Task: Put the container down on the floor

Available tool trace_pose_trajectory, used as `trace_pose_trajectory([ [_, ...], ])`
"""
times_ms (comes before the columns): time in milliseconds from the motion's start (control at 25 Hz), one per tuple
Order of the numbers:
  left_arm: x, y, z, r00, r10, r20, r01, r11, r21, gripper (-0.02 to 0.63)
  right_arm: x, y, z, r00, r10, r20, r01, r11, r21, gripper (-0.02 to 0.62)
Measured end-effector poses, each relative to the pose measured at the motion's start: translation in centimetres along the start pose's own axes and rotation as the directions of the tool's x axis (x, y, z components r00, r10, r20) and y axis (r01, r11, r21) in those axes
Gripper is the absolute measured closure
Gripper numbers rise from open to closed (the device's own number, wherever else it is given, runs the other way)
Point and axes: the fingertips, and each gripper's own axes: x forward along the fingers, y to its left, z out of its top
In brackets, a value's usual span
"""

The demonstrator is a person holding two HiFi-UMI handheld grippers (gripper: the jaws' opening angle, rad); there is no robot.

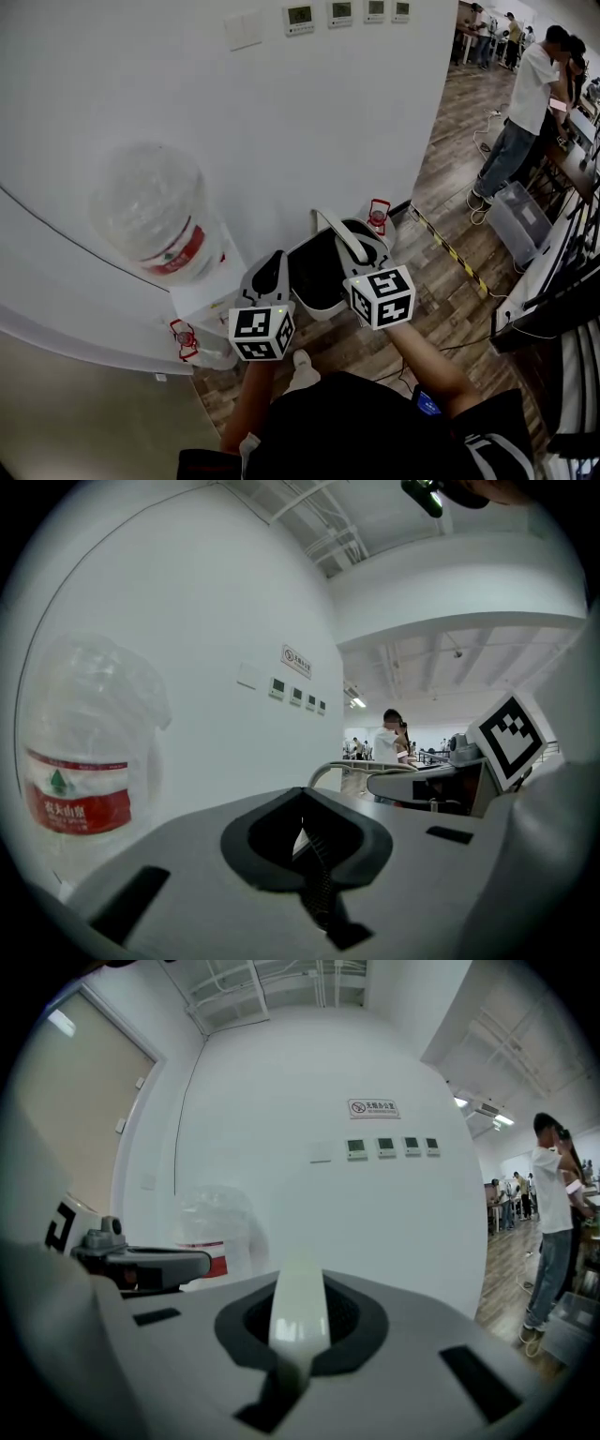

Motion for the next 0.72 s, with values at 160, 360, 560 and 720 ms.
trace_pose_trajectory([
  [160,2.3,1.9,0.5,1.000,-0.016,-0.003,0.016,1.000,0.001,0.588,2.7,-0.7,0.7,1.000,-0.015,-0.001,0.015,1.000,0.009,0.566],
  [360,4.7,4.0,1.0,0.999,-0.045,-0.016,0.045,0.999,0.000,0.588,5.5,-1.4,1.4,0.999,-0.044,-0.005,0.044,0.999,0.020,0.566],
  [560,6.3,6.1,0.9,0.996,-0.082,-0.028,0.083,0.997,0.004,0.588,7.9,-1.4,1.5,0.997,-0.082,-0.007,0.082,0.996,0.032,0.566],
  [720,7.4,7.5,1.1,0.993,-0.116,-0.032,0.116,0.993,0.002,0.588,9.4,-1.1,1.7,0.994,-0.106,-0.017,0.107,0.994,0.033,0.566],
])
